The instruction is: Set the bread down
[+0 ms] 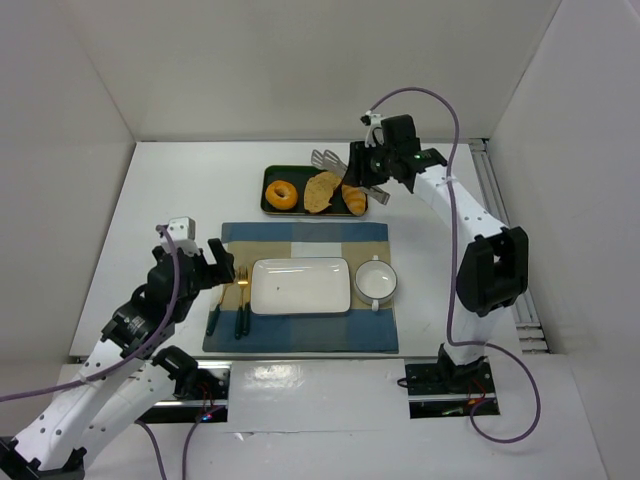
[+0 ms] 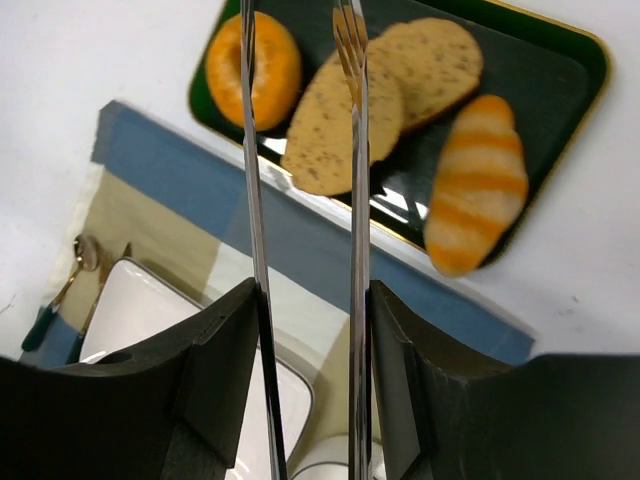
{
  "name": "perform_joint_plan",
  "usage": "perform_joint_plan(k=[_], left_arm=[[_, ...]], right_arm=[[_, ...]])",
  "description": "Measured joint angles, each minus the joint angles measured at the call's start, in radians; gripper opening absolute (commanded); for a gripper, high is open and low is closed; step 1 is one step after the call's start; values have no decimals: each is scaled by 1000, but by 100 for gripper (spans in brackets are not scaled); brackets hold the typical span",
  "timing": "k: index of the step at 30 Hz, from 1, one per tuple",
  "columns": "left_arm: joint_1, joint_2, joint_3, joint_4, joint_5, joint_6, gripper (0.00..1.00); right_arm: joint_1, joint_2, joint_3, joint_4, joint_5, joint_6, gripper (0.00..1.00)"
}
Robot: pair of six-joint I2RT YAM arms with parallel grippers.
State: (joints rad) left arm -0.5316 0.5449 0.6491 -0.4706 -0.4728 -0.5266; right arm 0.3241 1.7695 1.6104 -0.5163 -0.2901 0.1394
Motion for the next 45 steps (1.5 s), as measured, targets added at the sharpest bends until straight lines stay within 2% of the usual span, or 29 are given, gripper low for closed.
perform_joint_plan(k=[8,14,22,29,38,45], left_arm=[[0,2,0,10,0,2,100],[0,9,-2,22,0,3,100],[0,7,-2,23,0,3,100],[0,2,-2,21,0,0,100],[0,-6,-15,8,-1,-4,100],[0,-6,-15,6,-1,-6,100]], right_arm=[[8,118,-14,122,-162,-19,53],[23,245,13,134,-214,-34,53],[58,306,89,131,-185,-42,54],[79,342,225,113,-111,-53,56],[101,459,494,-61,-1,-91,61],[109,475,608,-188,71,-100,61]])
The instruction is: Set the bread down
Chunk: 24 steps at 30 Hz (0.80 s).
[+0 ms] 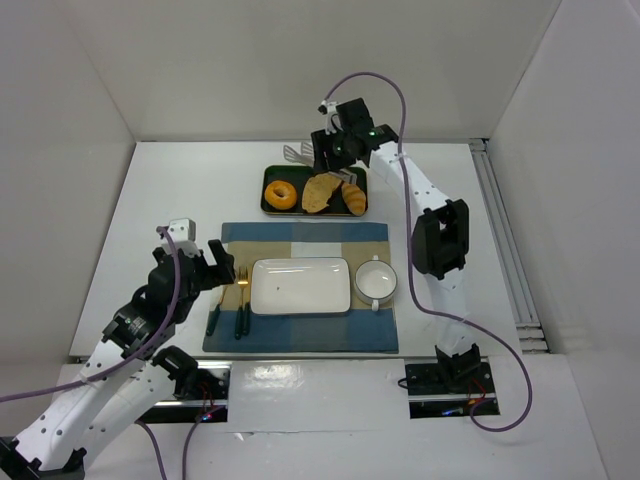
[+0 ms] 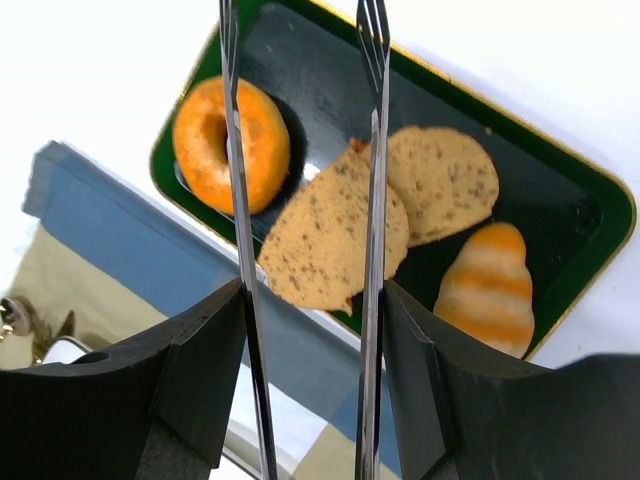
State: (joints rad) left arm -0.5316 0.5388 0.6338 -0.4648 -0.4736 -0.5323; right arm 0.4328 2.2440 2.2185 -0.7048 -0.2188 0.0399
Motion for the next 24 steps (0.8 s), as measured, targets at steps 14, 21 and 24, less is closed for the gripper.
perform_joint_plan(k=[14,21,24], left_arm=[[0,19,-6,11,0,-3,100],[0,31,-6,19,0,-2,100],[0,38,-6,24,0,-1,100]], right_arm=[[69,0,3,-163,47,-9,61],[78,1,27,-187,47,-9,61],[78,3,27,-190,46,-9,61]])
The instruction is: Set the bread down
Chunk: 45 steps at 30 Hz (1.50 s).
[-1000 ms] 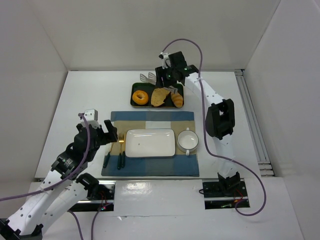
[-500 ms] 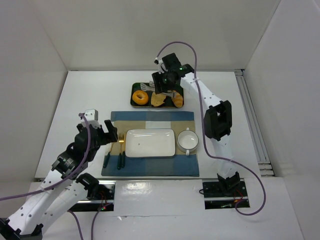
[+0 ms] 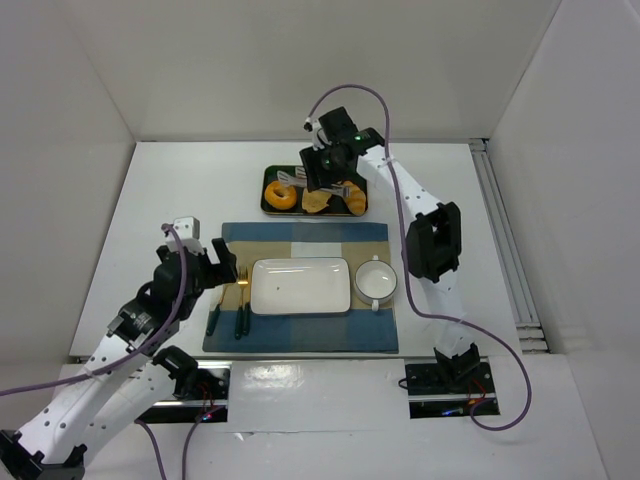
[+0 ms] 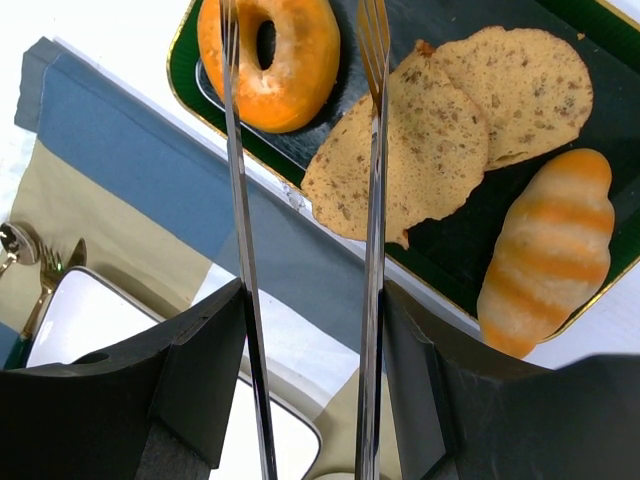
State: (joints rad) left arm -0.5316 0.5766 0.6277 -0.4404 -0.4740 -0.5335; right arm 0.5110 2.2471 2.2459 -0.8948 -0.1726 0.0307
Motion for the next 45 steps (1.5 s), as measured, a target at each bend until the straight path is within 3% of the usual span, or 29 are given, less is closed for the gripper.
perform_joint_plan(k=[20,24,25,28,29,30,33,45], left_arm=[[0,3,-6,1,-4,3,100],[0,4,-9,1,-4,6,100],[0,4,-9,1,-4,6,100],[0,5,-9,1,-5,6,100],[0,8,-9,1,-5,6,100],[0,10,-9,1,-4,6,100],[0,10,-9,2,-5,6,100],[0,13,-9,13,-5,7,100]], right_arm=[[64,97,37,-19,61,-19,61],[68,97,39,-19,72,-26,46],[68,97,40,-19,74,-27,37],[67,97,43,-20,77,-27,23],[67,97,45,-20,80,-29,11],[67,97,45,-20,83,-26,7],[67,97,46,-20,97,-23,0],[76,-40,-71,30,225,28,0]])
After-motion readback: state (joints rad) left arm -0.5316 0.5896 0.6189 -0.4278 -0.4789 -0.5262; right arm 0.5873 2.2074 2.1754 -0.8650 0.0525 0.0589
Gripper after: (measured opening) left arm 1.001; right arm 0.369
